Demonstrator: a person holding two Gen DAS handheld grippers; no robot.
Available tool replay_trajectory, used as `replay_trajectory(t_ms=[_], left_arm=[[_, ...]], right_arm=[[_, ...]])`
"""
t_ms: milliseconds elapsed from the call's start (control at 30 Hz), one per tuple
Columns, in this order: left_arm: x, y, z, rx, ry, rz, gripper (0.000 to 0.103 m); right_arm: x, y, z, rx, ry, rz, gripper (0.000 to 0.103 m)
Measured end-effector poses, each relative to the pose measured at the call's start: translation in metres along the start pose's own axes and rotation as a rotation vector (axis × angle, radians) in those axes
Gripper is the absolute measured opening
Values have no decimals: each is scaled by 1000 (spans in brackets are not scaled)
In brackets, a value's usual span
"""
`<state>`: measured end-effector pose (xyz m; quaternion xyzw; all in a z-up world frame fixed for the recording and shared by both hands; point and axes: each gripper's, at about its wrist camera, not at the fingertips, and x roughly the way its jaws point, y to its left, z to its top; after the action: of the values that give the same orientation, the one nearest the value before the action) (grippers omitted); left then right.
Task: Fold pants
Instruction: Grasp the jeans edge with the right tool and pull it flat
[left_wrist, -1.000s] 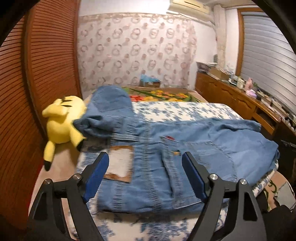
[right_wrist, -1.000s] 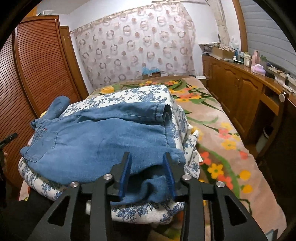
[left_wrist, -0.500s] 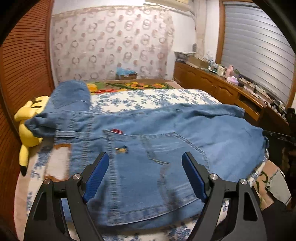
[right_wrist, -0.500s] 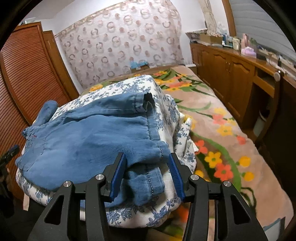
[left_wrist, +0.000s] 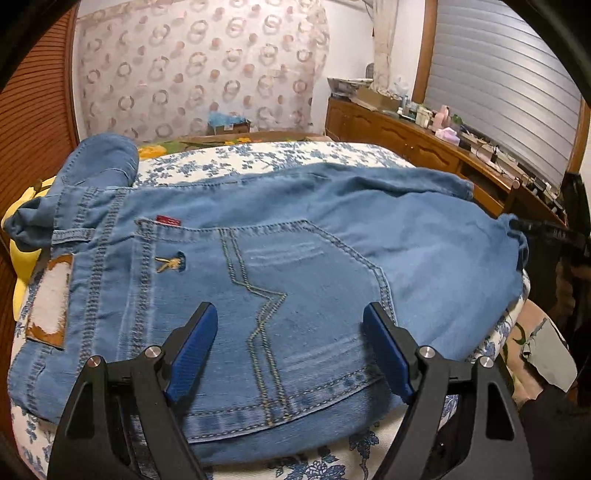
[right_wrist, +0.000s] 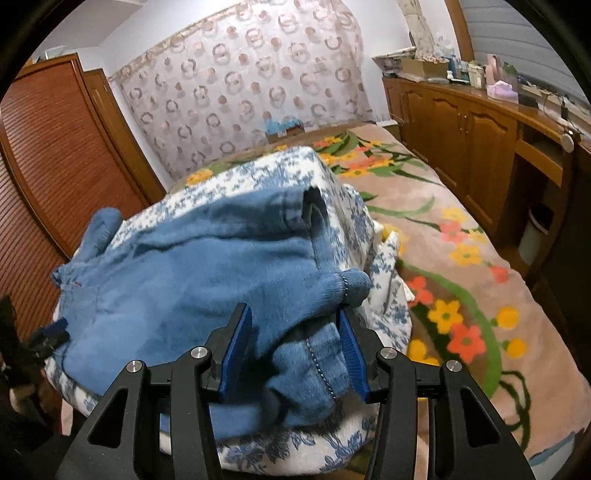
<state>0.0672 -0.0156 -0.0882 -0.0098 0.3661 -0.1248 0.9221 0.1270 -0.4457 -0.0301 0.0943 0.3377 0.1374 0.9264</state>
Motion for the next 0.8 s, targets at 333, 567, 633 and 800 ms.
replay_trajectory(t_ms=[333, 567, 633, 800], left_arm=[[8, -1, -4, -2, 11, 1, 82], [2, 1, -1, -17, -1, 1, 82], [-4, 4, 1, -26, -15, -1, 82], [-24, 12, 5, -34, -57, 12, 82]], right_arm=[[8, 12, 6, -74, 7, -27, 6], [-5, 38, 13, -158, -51, 15, 3], [-10, 52, 17, -198, -72, 35, 3], [-16, 97, 30, -312, -120, 119, 3]])
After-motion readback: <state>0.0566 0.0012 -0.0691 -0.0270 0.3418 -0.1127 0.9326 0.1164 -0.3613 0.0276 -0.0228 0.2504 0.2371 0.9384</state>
